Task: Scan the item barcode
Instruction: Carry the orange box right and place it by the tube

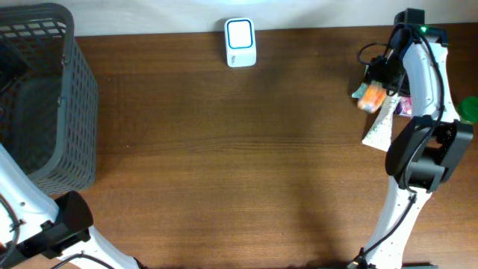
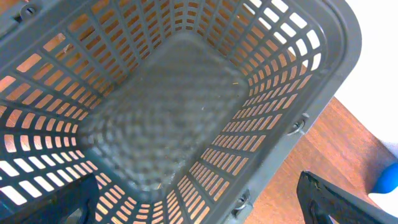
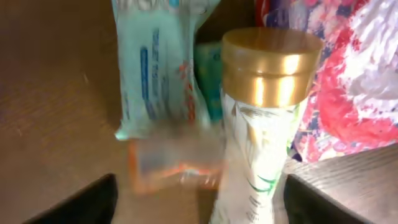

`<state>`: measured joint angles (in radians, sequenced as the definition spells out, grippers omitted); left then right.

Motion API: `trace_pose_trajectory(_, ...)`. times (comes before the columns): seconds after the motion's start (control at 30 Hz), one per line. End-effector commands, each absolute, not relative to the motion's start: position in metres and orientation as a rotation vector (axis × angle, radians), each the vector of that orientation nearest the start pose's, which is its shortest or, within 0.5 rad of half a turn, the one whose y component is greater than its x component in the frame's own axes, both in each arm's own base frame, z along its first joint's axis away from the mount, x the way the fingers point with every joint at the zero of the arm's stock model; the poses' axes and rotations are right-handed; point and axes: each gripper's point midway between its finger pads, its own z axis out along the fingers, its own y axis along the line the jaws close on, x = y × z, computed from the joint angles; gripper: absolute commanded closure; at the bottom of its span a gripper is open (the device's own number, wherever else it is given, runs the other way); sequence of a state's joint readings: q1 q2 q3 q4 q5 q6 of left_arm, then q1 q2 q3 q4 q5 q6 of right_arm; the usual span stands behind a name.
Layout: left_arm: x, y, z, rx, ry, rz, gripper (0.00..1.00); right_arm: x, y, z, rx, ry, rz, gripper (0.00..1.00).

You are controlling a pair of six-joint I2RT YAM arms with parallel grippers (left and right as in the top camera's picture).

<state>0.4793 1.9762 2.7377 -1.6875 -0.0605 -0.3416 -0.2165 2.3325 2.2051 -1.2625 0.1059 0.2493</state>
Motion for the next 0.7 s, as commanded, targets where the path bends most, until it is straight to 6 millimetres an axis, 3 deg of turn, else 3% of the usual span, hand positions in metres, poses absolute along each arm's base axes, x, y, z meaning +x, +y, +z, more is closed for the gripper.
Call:
trace_pose_trajectory(0.0, 0.355, 0.198, 0.375, -1.028, 2.269, 0.137, 0.01, 0.47, -0.123, 0.142, 0.701, 2.8, -0.133, 0.06)
trace_pose_trajectory(0.03, 0.355, 0.198, 0.375, -1.028, 2.269, 0.137, 0.01, 0.464, -0.122, 0.161, 0.696, 2.775, -0.131, 0.01)
trace_pose_trajectory(0.17, 0.355, 0.198, 0.375, -1.028, 2.269, 0.137, 0.01, 0.421, -0.098, 0.243, 0.617, 2.708, -0.122, 0.01)
trace_pose_trajectory(0.27, 0.355, 0.198, 0.375, -1.028, 2.269, 0.137, 0.01, 0.385, -0.077, 0.273, 0.534, 2.735, -0.123, 0.01)
trace_pose_trajectory(0.33, 0.355, 0.198, 0.375, -1.028, 2.269, 0.137, 0.01, 0.364, -0.052, 0.289, 0.439, 2.722, -0.105, 0.01)
trace_pose_trajectory(0.4, 0.355, 0.198, 0.375, -1.028, 2.269, 0.137, 0.01, 0.336, -0.022, 0.291, 0.302, 2.696, -0.1, 0.01)
trace_pose_trajectory(0.47, 0.355, 0.198, 0.375, -1.029, 2.269, 0.138, 0.01, 0.295, -0.007, 0.273, 0.225, 2.699, -0.084, 0.01)
trace_pose_trajectory(0.53, 0.354, 0.198, 0.375, -1.03, 2.268, 0.138, 0.01, 0.244, 0.004, 0.245, 0.205, 2.825, -0.01, 0.01)
trace_pose_trajectory(0.6, 0.354, 0.198, 0.375, -1.03, 2.268, 0.138, 0.01, 0.232, 0.008, 0.227, 0.204, 2.9, 0.013, 0.01)
trace_pose_trajectory(0.67, 0.354, 0.198, 0.375, -1.03, 2.268, 0.138, 0.01, 0.235, 0.008, 0.22, 0.205, 2.929, 0.008, 0.01)
